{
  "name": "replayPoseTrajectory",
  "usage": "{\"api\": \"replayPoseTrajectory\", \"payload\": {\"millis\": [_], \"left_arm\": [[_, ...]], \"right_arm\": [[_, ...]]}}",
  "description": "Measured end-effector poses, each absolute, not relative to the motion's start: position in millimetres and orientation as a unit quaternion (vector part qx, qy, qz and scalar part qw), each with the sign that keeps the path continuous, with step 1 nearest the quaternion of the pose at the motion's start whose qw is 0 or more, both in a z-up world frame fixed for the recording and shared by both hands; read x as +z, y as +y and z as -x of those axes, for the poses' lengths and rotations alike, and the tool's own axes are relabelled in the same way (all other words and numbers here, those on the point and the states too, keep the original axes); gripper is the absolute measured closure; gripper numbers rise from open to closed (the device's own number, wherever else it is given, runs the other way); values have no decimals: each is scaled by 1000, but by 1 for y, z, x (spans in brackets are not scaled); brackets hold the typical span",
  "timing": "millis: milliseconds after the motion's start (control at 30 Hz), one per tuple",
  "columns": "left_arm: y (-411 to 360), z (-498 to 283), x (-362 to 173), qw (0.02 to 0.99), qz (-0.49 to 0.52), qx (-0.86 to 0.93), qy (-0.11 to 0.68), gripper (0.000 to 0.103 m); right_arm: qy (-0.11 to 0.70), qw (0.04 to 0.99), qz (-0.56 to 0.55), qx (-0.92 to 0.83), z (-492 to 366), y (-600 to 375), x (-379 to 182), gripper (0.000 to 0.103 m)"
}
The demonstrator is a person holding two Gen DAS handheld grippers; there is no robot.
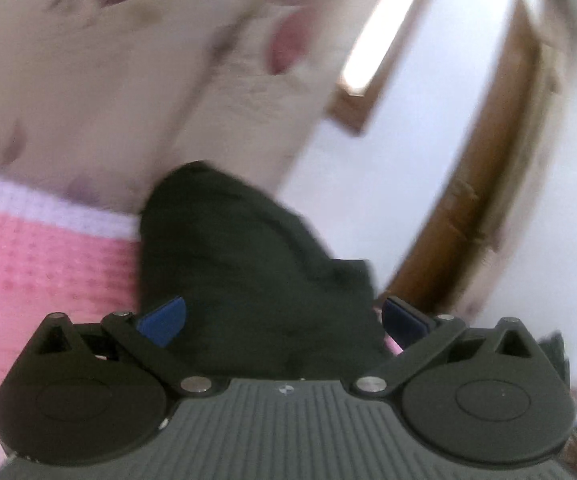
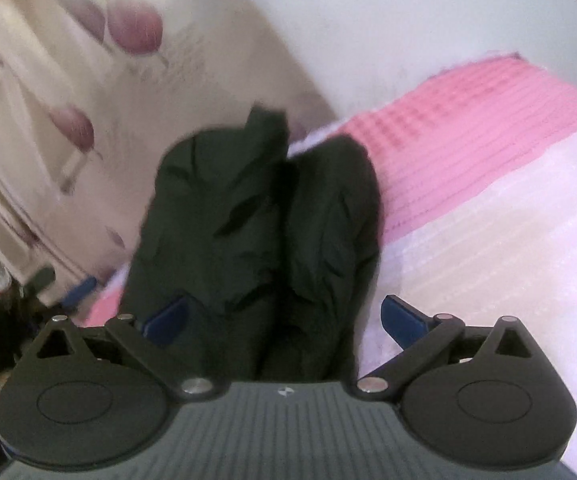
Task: Fold large clothes
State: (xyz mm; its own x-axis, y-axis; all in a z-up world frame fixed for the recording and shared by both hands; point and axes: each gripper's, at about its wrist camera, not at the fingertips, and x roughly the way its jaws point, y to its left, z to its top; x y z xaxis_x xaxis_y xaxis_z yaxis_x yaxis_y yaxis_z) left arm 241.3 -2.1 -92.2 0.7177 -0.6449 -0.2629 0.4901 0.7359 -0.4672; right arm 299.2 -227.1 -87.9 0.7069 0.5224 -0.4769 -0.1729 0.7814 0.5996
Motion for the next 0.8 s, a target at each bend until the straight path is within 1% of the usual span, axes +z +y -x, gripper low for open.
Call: {"api": "replayPoseTrajectory", "payload": {"millis": [67, 167, 233, 333, 400, 533, 633, 667, 733, 767, 800], "left_arm": [[13, -260, -101, 898, 205, -304, 245, 0], [24, -294, -120, 858, 242, -322, 319, 0], [22, -311, -139, 829, 262, -333, 365, 0], [10, -331, -163, 794, 266, -360, 411, 0], [2, -340, -173, 779, 267, -379, 421, 0], [-12, -343, -170, 792, 233, -379, 418, 0], [-29, -332, -158, 820, 170, -364, 407, 2], [-34, -325, -153, 830, 146, -358, 402, 5], [-43, -318, -146, 847, 109, -341, 393, 9], [-46, -315, -143, 853, 98, -334, 388, 11], [-49, -311, -140, 860, 87, -328, 382, 13]], "right_arm": [[353, 873, -260, 214, -300, -256, -96, 0], [380, 866, -241, 219, -308, -268, -103, 0], [388, 857, -244, 235, -312, -282, -107, 0], [386, 848, -255, 257, -319, -307, -113, 0], [382, 844, -263, 270, -322, -324, -116, 0], [371, 832, -295, 289, -330, -349, -125, 0], [363, 841, -273, 294, -327, -349, -124, 0], [358, 846, -262, 295, -325, -345, -124, 1], [346, 853, -257, 295, -317, -346, -126, 15], [342, 854, -260, 295, -313, -349, -127, 20], [337, 856, -259, 293, -310, -353, -126, 27]]}}
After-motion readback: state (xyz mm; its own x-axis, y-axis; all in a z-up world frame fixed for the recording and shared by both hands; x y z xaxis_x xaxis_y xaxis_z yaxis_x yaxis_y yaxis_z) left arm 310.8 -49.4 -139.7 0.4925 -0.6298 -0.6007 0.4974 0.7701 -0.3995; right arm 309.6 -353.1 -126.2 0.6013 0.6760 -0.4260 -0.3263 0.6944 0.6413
